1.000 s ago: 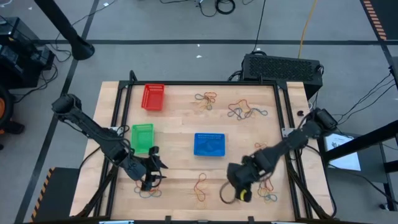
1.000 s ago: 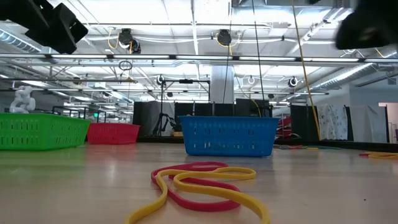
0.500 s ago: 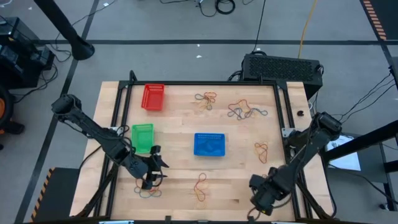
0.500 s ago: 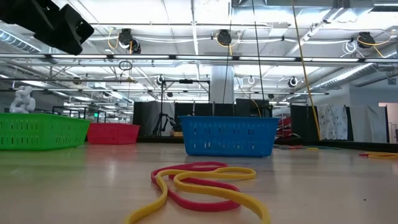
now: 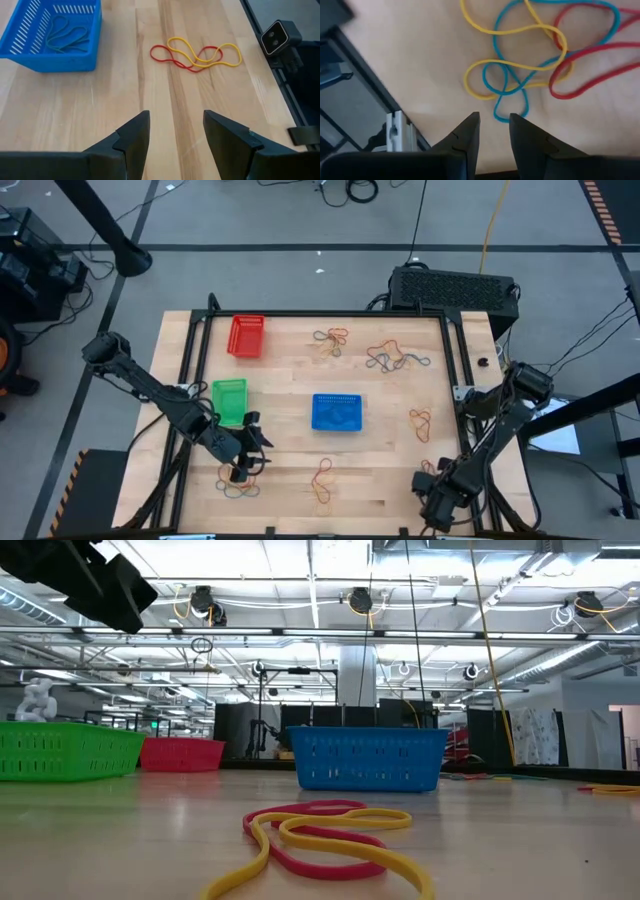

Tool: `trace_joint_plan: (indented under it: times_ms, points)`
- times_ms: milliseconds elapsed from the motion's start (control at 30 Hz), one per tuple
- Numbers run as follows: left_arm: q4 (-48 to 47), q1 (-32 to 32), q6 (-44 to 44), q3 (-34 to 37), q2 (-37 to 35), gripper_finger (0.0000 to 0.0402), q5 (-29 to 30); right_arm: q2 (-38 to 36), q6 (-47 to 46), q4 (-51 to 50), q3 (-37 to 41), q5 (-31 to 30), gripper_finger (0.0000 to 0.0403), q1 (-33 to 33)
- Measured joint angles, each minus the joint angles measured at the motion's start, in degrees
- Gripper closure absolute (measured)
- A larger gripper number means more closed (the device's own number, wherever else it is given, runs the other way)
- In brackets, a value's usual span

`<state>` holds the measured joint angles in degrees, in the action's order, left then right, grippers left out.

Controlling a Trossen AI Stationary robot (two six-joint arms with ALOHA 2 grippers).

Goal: Sort rubber bands into baskets
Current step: Put the blue rubber band into the blue bin

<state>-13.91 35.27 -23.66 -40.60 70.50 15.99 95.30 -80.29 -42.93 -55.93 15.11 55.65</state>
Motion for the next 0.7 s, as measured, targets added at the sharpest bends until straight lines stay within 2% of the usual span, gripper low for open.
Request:
trace_joint_plan:
  times_ms: [367,533,633,700]
  points:
    - [-0.1,0.0,0.1,0.0,0.0,0.0210,-0.3,0.0,-1.6,8.5,5.0,-0.1,0.0305,0.8]
    - [-0.2,0.0,0.1,0.0,0.0,0.0210,-0.3,1.5,-1.6,9.8,5.8,2.7,0.0308,1.0]
    - [-0.3,0.0,0.1,0.0,0.0,0.0210,-0.3,1.9,-1.1,9.8,5.7,4.5,0.0331,1.0]
    - [-0.3,0.0,0.1,0.0,0.0,0.0210,-0.3,1.9,-0.9,9.8,5.8,5.5,0.0364,0.8]
